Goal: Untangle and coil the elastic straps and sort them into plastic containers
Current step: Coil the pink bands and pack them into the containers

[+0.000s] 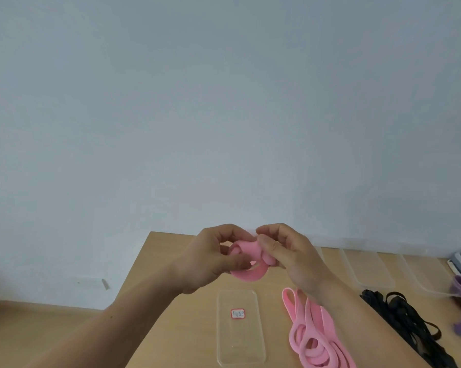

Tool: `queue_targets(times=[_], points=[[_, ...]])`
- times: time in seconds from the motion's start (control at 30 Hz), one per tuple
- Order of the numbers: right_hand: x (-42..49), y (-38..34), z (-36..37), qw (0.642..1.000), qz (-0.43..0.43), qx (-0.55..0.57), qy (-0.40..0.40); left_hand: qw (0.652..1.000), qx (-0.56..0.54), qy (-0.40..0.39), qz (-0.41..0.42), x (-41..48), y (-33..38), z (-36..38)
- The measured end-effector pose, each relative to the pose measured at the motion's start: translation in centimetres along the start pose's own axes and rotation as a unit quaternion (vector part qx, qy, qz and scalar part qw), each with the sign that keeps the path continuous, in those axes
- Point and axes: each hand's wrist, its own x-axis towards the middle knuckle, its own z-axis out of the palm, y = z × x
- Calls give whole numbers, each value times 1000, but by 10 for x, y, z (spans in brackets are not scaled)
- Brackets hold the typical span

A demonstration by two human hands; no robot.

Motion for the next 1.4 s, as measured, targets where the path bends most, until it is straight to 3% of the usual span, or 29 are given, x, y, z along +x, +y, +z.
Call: queue_targets(times=[0.13,0.3,0.53,0.83,1.0,1.1,1.4], points=[[0,0,3,997,43,52,-49,997,42,3,62,-1,-3,1],[2,0,2,997,5,79,-14,992,90,32,79,-2,-6,2],[1,8,0,995,-60,72,21,998,-45,-25,-25,-1,-2,-2],[2,12,6,991,-88,73,65,985,-169,30,-20,-1,-7,5],[3,10,-7,989,-54,131,-31,964,-255,30,-71,-2,-5,1],[3,11,-12,991,-54,106,-65,953,-284,20,-101,-3,-3,-4],[9,19,-1,994,-101,29,22,924,-341,42,-169,2,-4,-1]])
